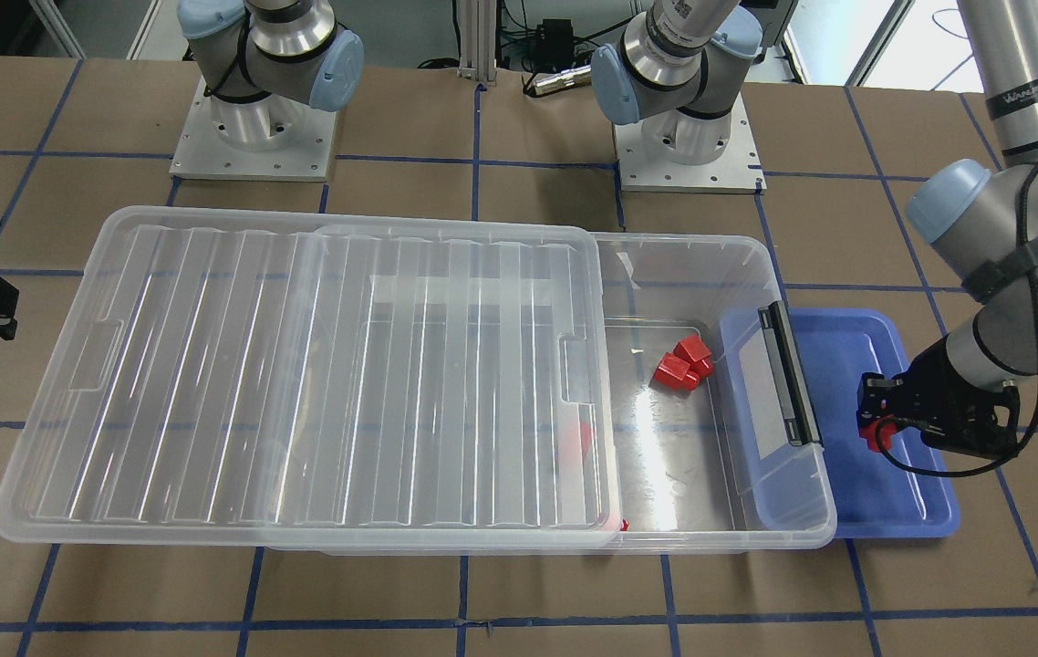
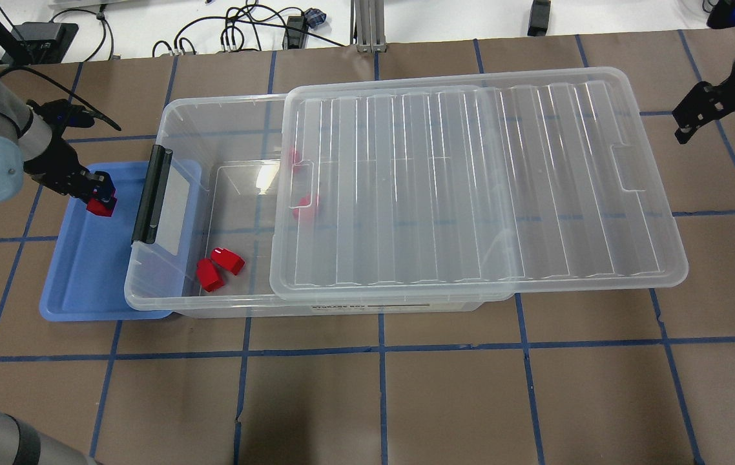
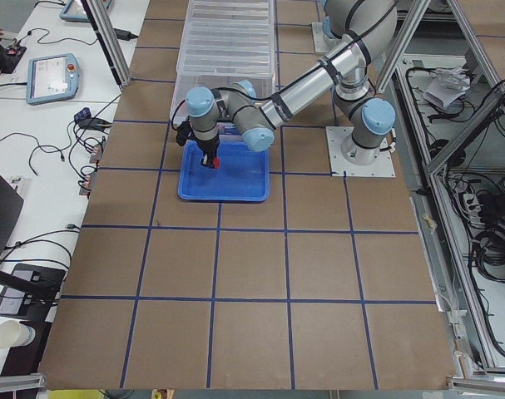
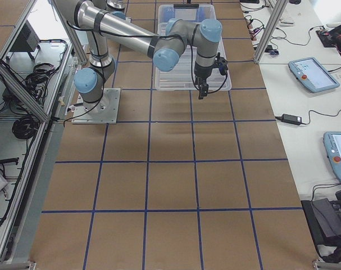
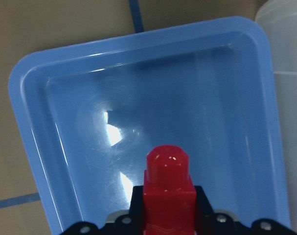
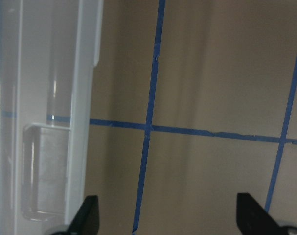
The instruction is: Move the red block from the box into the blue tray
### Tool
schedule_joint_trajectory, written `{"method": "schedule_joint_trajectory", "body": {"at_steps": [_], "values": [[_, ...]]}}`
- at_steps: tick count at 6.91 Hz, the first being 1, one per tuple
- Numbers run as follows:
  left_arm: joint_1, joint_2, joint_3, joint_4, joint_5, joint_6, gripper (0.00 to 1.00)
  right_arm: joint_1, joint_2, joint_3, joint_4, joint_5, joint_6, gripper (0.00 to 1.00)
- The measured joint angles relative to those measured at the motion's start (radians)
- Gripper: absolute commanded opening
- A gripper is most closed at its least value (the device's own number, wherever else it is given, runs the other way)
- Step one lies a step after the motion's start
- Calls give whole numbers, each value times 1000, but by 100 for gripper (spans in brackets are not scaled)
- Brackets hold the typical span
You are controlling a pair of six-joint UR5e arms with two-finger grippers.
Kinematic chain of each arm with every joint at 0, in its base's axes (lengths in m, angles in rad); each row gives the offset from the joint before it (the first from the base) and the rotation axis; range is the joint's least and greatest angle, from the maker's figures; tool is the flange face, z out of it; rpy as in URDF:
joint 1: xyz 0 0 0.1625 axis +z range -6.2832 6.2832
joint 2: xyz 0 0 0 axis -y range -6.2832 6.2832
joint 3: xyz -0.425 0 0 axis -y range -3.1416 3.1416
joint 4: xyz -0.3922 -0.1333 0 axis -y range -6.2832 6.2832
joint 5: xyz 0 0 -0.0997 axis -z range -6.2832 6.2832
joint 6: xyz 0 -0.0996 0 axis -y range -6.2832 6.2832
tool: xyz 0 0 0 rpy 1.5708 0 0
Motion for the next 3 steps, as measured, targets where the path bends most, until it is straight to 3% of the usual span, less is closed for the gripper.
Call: {"method": "schedule_joint_trajectory", "body": {"at_steps": [1,3], "values": [[-8,7,4,-7,6,-9,100,-2,5,29,-10,-17,-14,100],[-86,82,150,-272,8,-85,100,-2,4,66,-13,-26,-19,100]]}}
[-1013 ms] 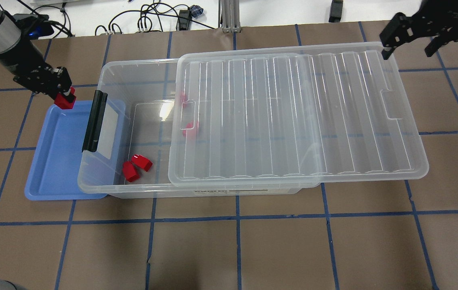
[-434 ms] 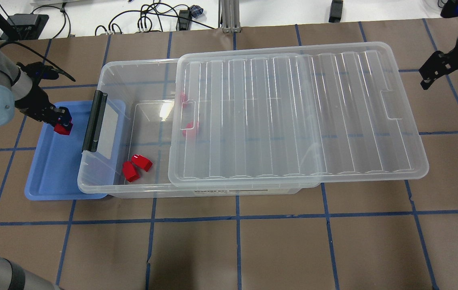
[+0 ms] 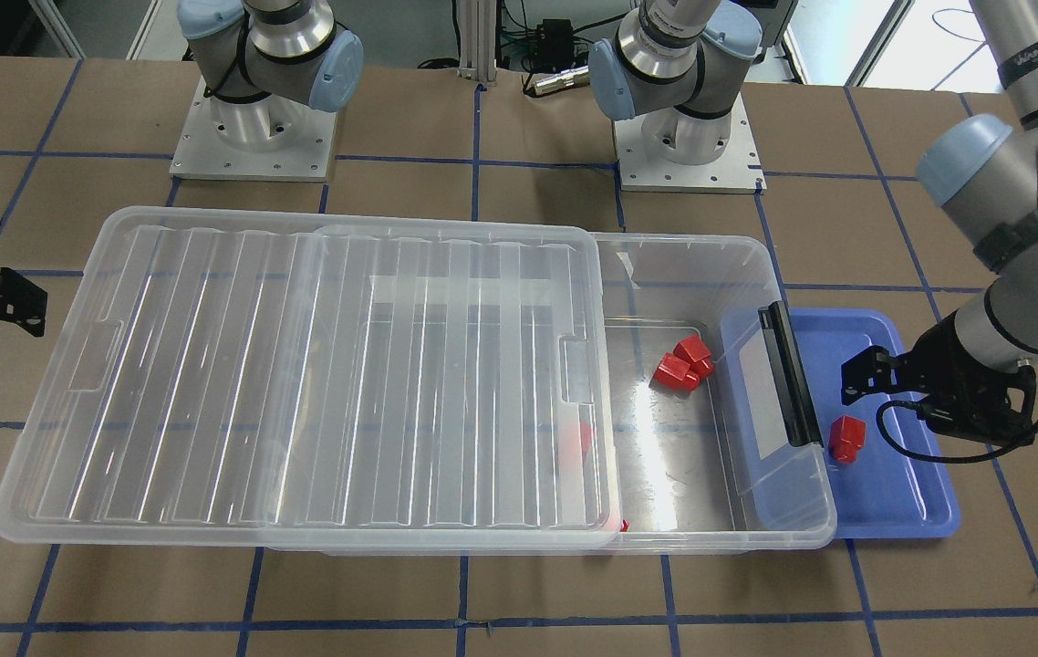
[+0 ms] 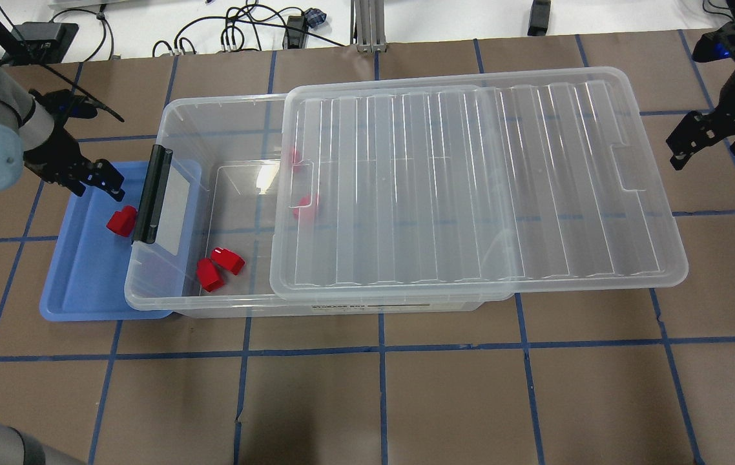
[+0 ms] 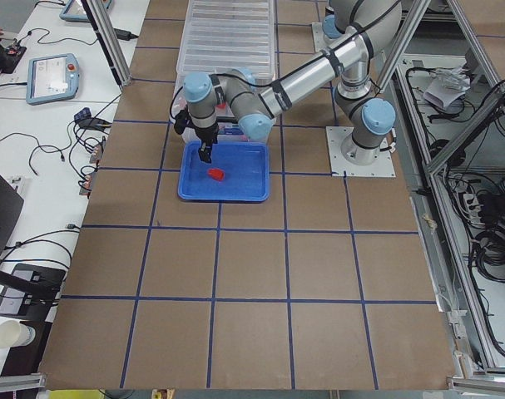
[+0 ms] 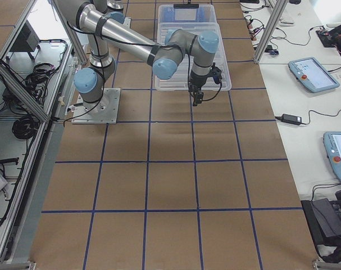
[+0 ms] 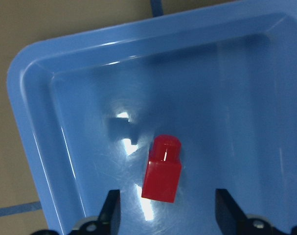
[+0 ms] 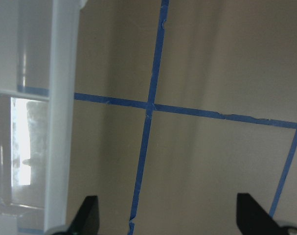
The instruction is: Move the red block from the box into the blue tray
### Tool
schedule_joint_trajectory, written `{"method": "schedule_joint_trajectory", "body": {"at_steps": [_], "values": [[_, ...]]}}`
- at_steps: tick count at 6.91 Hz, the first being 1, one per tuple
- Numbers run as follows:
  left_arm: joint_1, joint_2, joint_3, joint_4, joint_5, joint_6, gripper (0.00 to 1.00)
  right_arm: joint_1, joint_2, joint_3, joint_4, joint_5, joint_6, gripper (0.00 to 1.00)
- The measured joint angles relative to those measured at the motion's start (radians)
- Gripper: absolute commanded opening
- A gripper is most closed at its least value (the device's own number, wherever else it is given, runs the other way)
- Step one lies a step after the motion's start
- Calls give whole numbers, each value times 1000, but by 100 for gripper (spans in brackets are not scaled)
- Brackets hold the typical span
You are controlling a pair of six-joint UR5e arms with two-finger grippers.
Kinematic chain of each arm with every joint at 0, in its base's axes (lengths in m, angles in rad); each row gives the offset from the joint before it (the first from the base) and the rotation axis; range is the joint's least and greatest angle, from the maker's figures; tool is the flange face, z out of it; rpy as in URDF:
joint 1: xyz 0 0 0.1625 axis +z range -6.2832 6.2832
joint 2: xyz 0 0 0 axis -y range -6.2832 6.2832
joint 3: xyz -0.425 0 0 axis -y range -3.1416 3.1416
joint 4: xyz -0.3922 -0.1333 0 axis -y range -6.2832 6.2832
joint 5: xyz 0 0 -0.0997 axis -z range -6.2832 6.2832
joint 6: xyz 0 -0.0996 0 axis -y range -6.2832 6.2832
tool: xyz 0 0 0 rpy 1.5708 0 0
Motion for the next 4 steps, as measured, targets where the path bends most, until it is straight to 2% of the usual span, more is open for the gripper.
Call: {"method": "schedule_joint_trajectory", "body": {"at_steps": [2,4], "values": [[-106,79,167,-273,4,-147,100,6,-7,20,-2,0,4,100],[-262,149,213,-361,3,-350,100,9,-11,50,-18,1,6,100]]}}
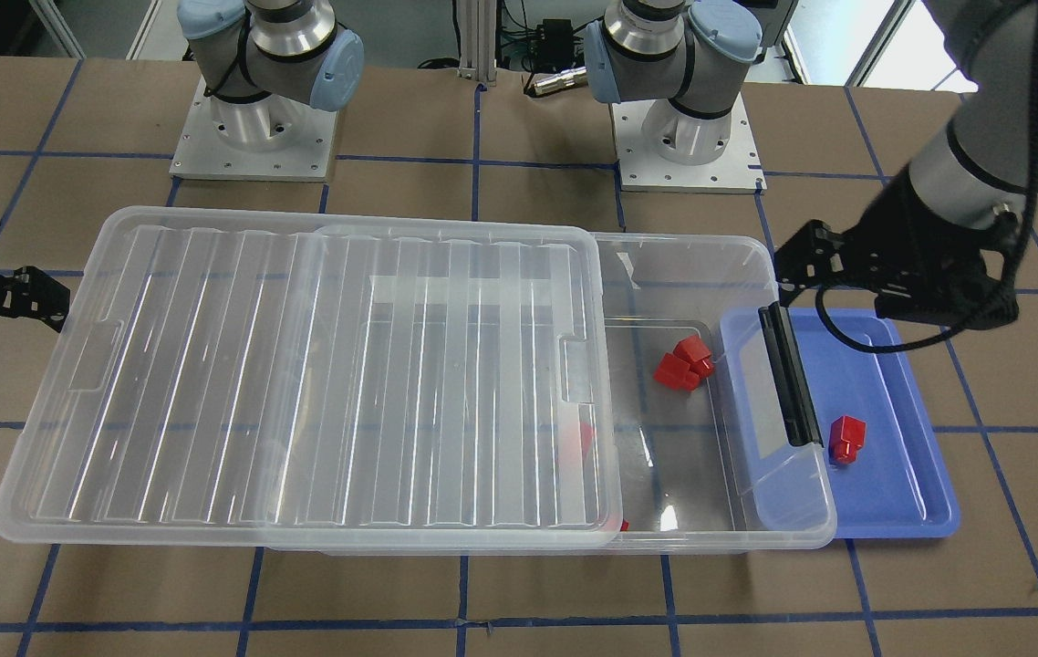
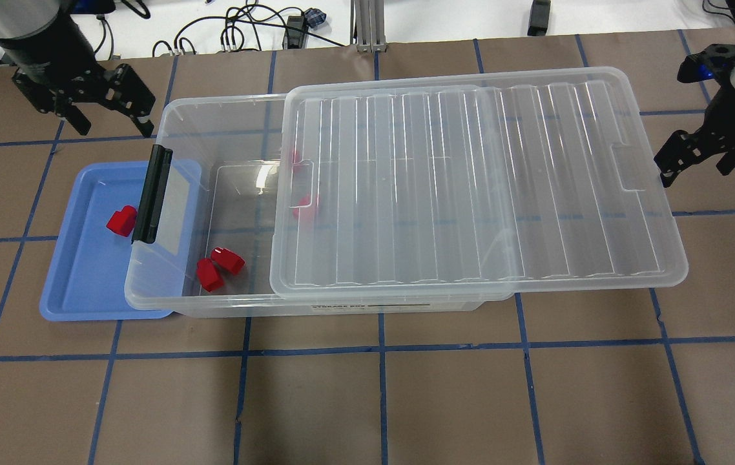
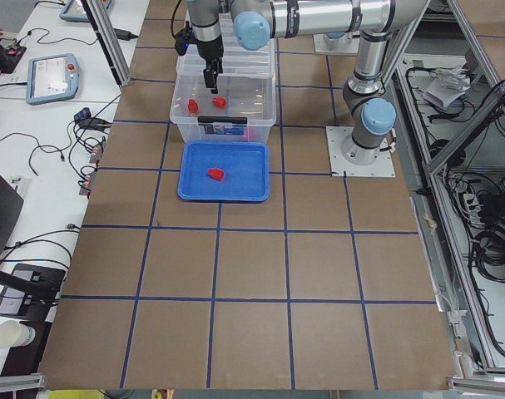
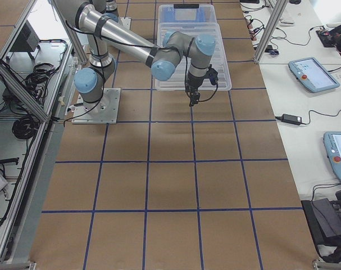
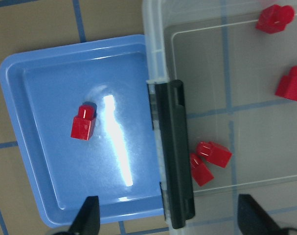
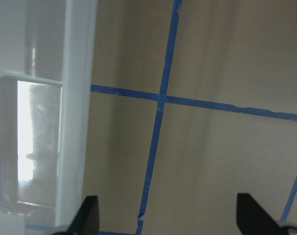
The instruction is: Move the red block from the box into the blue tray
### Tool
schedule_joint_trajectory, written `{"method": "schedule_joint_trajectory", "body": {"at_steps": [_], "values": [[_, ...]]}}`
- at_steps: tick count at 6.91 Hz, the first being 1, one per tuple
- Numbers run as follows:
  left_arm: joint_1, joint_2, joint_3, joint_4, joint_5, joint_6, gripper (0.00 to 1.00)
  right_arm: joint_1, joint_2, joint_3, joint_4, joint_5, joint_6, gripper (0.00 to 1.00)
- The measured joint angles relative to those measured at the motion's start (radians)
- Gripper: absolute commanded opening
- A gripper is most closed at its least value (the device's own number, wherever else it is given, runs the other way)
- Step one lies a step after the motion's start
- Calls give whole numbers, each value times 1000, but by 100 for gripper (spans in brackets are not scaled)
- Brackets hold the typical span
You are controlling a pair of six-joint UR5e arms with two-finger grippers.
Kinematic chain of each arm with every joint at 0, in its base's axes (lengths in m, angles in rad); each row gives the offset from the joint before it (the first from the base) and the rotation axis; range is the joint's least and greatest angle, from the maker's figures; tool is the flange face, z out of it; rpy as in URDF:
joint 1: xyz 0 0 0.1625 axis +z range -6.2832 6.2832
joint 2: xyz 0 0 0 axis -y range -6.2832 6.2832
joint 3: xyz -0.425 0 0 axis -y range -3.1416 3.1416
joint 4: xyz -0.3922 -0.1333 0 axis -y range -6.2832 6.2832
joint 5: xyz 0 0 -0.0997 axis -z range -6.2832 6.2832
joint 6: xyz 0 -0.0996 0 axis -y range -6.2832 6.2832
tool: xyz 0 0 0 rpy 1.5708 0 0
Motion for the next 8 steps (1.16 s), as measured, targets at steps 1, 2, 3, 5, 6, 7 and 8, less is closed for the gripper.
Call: {"method": "schedule_joint_trajectory", "body": {"at_steps": [1,2,3,5,6,7,8], "values": [[-77,26,-9,-9,0,-78,100,1,-1,5,-5,0,1,100],[-121,51,-41,0,-1,-138,100,2,-2,7,-3,2,4,100],[-137,73,-76,25,-3,-179,100,4,-6,7,2,6,8,100],[-131,90,-115,79,-3,-194,100,13,-14,8,5,12,16,100],[-109,92,-123,89,-2,-194,100,26,-15,8,2,12,27,100],[-92,96,-126,91,0,-197,100,45,-11,9,-2,12,47,100],[-85,100,-126,91,9,-205,100,71,-6,9,-6,13,66,100]]}}
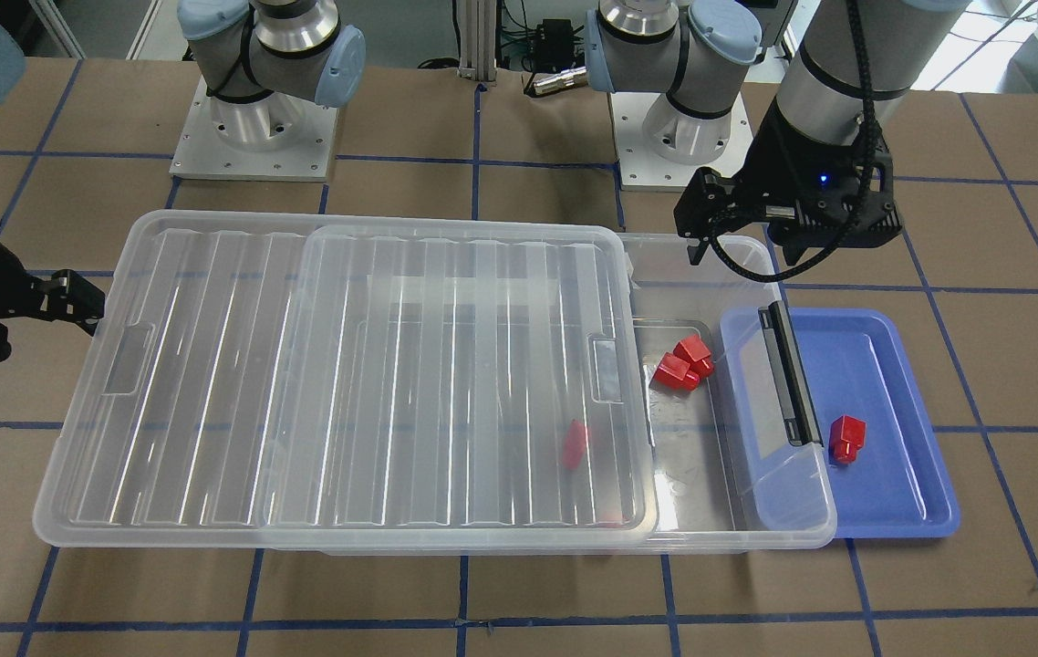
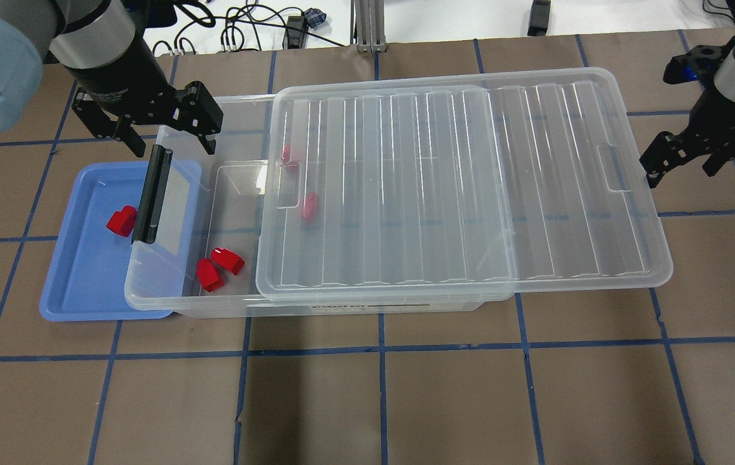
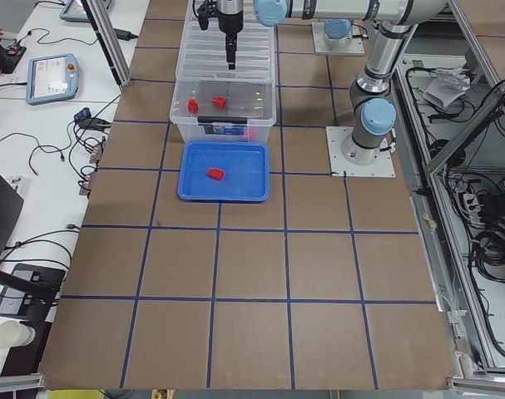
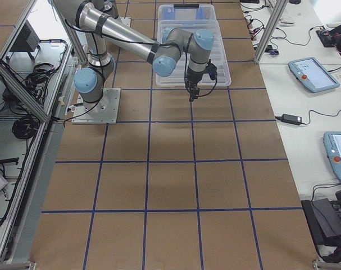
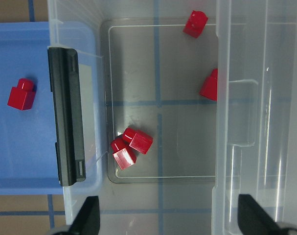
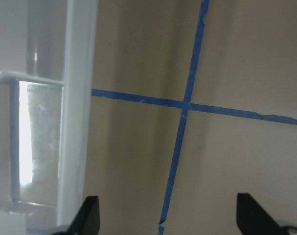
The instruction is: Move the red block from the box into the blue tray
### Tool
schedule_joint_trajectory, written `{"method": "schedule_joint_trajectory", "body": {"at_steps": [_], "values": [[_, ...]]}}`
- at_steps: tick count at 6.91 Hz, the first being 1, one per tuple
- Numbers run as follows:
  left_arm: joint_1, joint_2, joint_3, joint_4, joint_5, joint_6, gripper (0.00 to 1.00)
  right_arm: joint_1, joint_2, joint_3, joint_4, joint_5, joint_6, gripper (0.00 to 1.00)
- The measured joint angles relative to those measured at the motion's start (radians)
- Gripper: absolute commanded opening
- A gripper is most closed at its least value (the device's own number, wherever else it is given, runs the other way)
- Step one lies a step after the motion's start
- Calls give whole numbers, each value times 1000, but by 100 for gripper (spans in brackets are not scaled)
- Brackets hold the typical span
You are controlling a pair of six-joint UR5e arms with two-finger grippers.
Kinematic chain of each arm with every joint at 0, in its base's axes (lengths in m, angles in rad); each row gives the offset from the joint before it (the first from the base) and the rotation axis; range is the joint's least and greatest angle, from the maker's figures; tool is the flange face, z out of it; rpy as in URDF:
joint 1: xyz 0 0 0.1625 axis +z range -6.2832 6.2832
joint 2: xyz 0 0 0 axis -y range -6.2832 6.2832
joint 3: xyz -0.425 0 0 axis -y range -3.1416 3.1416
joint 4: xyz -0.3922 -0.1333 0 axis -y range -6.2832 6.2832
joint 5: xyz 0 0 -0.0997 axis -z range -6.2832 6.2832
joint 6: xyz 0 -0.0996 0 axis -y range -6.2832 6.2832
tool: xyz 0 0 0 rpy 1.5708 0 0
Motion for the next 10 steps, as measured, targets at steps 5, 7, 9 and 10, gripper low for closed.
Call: {"method": "schedule_joint_trajectory", "body": {"at_steps": [5,7,9,10], "values": [[-62,-11,11,7,29,-66,100,168,5,-3,-32,13,122,100],[-68,-9,19,6,35,-67,100,229,4,-3,-35,28,158,100],[-68,-4,18,1,35,-66,100,274,-1,-8,-38,27,172,100],[-69,-2,17,0,35,-62,100,286,-3,-8,-48,21,172,100]]}}
